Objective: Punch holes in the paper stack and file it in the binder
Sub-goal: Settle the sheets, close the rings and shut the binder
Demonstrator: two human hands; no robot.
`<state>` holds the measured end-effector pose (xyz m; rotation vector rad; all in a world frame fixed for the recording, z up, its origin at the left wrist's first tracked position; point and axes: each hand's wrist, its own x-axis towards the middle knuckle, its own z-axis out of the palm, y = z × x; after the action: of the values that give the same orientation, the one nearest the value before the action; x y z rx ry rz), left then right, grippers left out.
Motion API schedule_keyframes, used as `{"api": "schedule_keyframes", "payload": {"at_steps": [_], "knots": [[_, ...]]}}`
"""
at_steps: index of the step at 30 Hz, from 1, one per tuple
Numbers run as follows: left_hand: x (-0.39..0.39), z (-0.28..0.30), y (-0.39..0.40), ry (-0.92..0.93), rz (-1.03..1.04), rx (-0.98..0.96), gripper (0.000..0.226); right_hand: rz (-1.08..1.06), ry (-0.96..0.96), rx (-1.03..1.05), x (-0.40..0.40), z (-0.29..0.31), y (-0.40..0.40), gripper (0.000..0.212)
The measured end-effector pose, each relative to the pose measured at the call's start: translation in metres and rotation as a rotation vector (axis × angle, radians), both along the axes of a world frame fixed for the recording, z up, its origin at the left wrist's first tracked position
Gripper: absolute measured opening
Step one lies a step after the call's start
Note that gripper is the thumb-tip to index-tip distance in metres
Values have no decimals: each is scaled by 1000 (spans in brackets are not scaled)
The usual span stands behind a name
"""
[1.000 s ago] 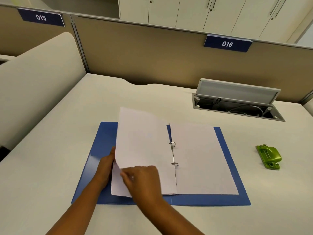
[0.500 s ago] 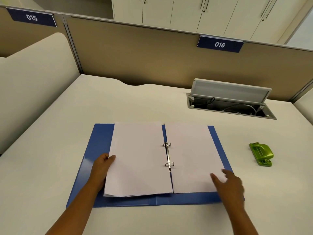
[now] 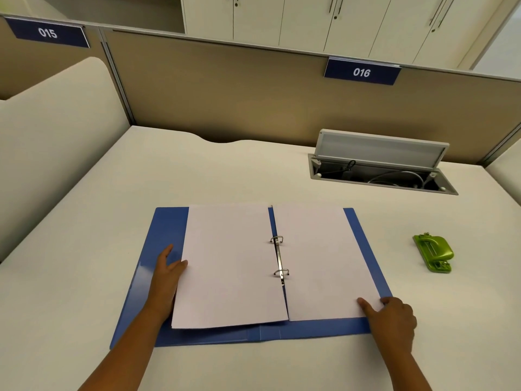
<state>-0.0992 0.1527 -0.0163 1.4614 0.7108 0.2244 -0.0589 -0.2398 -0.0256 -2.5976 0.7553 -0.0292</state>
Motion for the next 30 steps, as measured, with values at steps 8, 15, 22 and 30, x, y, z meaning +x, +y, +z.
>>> {"api": "schedule_keyframes", "payload": {"at_steps": [8, 15, 22, 30], "knots": [[2, -7, 4, 18, 1, 26, 50, 84, 134, 155, 16, 5, -6, 27], [2, -8, 5, 17, 1, 22, 49, -51, -37, 335, 19, 27, -12, 45], [2, -7, 3, 14, -4, 53, 49, -23, -152, 253, 10, 35, -8, 29], [2, -9, 5, 14, -13, 66, 48, -43, -135, 294, 7, 37, -6, 37]]}}
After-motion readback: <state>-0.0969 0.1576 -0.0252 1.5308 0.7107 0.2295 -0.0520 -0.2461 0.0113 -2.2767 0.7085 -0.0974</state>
